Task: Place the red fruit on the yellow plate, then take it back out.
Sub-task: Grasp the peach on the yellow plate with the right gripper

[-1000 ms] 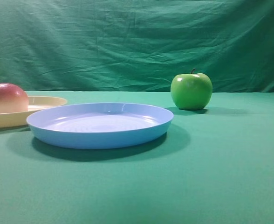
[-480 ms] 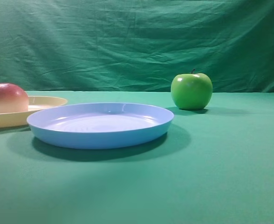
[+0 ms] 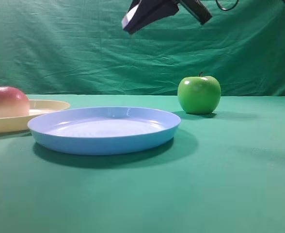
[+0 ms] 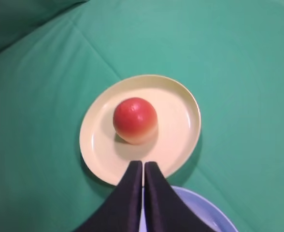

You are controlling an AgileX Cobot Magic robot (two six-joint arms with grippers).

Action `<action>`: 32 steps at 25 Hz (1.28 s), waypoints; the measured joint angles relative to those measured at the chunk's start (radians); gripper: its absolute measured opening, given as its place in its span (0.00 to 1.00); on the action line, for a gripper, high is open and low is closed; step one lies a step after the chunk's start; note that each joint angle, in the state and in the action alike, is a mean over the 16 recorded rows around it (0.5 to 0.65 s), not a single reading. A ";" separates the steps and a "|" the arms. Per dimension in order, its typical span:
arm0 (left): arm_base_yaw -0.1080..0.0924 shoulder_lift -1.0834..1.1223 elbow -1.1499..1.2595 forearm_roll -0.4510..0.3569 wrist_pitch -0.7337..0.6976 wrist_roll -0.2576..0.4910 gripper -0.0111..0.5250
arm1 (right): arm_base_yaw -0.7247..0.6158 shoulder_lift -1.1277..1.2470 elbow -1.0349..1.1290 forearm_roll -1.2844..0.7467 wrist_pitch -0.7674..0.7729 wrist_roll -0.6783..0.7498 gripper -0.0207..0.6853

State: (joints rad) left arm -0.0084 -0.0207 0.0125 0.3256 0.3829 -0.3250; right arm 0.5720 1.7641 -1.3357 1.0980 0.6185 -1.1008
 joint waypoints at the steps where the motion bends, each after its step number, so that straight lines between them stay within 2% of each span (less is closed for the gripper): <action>1: 0.000 0.000 0.000 0.000 0.000 0.000 0.02 | 0.008 0.010 -0.025 -0.013 0.012 0.005 0.03; 7: 0.000 0.000 0.000 0.000 0.000 0.000 0.02 | 0.068 0.097 -0.180 -0.130 0.061 0.110 0.03; 15: 0.000 0.000 0.000 0.000 0.000 0.000 0.02 | 0.171 0.272 -0.427 -0.412 0.130 0.388 0.03; 19: 0.000 0.000 0.000 0.000 0.000 0.000 0.02 | 0.214 0.363 -0.557 -0.541 0.173 0.505 0.07; 23: 0.000 0.000 0.000 0.000 0.000 0.000 0.02 | 0.249 0.442 -0.663 -0.641 0.201 0.600 0.22; 32: 0.000 0.000 0.000 0.000 0.000 0.000 0.02 | 0.288 0.561 -0.750 -0.689 0.116 0.645 0.73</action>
State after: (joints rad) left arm -0.0084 -0.0207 0.0125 0.3256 0.3829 -0.3250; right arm 0.8601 2.3248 -2.0858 0.4088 0.7340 -0.4561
